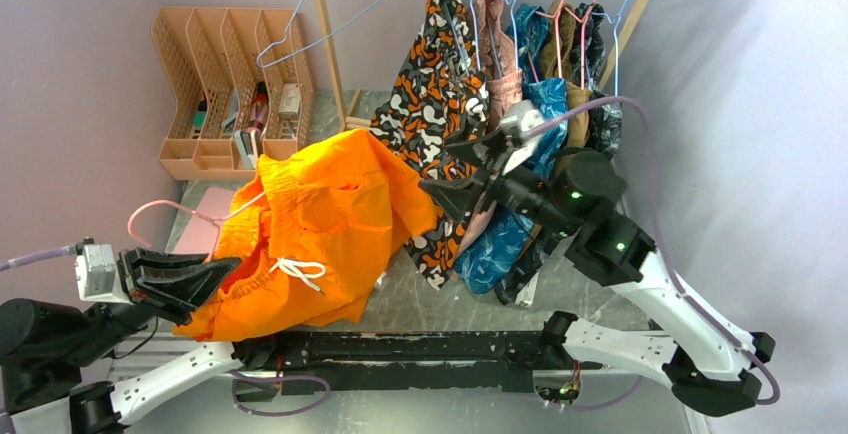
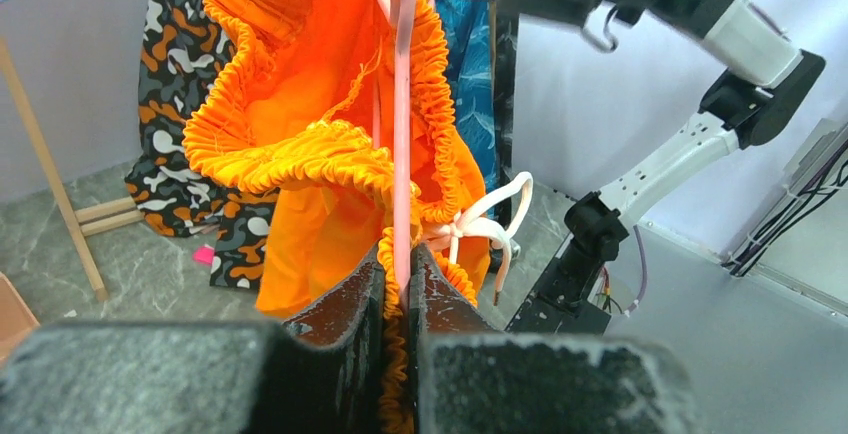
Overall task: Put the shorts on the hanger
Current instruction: Hang the shorts on the hanger.
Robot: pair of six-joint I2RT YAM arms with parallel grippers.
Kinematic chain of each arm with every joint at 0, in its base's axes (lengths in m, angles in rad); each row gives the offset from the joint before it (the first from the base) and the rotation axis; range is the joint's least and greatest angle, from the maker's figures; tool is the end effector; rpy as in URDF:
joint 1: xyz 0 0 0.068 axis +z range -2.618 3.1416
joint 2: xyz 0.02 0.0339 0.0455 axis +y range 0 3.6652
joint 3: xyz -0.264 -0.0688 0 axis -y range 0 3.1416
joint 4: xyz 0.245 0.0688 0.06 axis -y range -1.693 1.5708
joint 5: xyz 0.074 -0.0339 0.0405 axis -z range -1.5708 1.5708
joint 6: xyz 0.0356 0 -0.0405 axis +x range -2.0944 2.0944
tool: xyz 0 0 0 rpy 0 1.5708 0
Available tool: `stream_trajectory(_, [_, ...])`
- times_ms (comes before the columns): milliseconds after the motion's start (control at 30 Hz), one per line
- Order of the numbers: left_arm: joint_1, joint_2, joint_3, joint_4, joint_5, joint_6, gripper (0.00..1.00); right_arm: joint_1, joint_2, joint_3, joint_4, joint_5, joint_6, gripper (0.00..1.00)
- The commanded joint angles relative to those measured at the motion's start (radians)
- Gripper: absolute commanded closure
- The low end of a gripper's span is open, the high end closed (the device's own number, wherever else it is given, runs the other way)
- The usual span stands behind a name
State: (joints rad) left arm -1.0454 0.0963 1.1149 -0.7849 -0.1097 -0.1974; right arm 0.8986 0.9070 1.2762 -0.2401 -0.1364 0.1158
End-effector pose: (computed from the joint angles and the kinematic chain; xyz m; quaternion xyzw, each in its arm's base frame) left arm -0.0262 0.0529 0.4043 0.2154 0.5818 -0.4285 0.6569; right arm 0.1037 0.1380 0.4799 -0.2985 0.5892 0.4034 0.6333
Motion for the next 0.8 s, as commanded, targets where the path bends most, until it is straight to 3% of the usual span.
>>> stream_trajectory(0, [-0.004,0.059,0.083,0.047,0.019,0.029,0.93,0.001,0.027,-0.122,0.044,0.052,-0.093,0.2])
stream_trajectory(133, [-0.004,0.109,0.146,0.025,0.044,0.04,0.93,0.001,0.024,-0.212,0.189,0.13,-0.102,0.22])
stream_trajectory(367, [-0.004,0.163,0.216,-0.016,0.079,0.045,0.93,0.002,0.034,-0.31,0.418,0.129,-0.107,0.19])
stream_trajectory(600, [-0.004,0.225,0.275,-0.051,0.142,0.049,0.93,0.0,0.03,-0.345,0.512,0.004,-0.107,0.18])
stream_trajectory(767, [-0.004,0.265,0.298,-0.057,0.165,0.052,0.93,0.001,-0.065,-0.345,0.429,-0.073,-0.099,0.2])
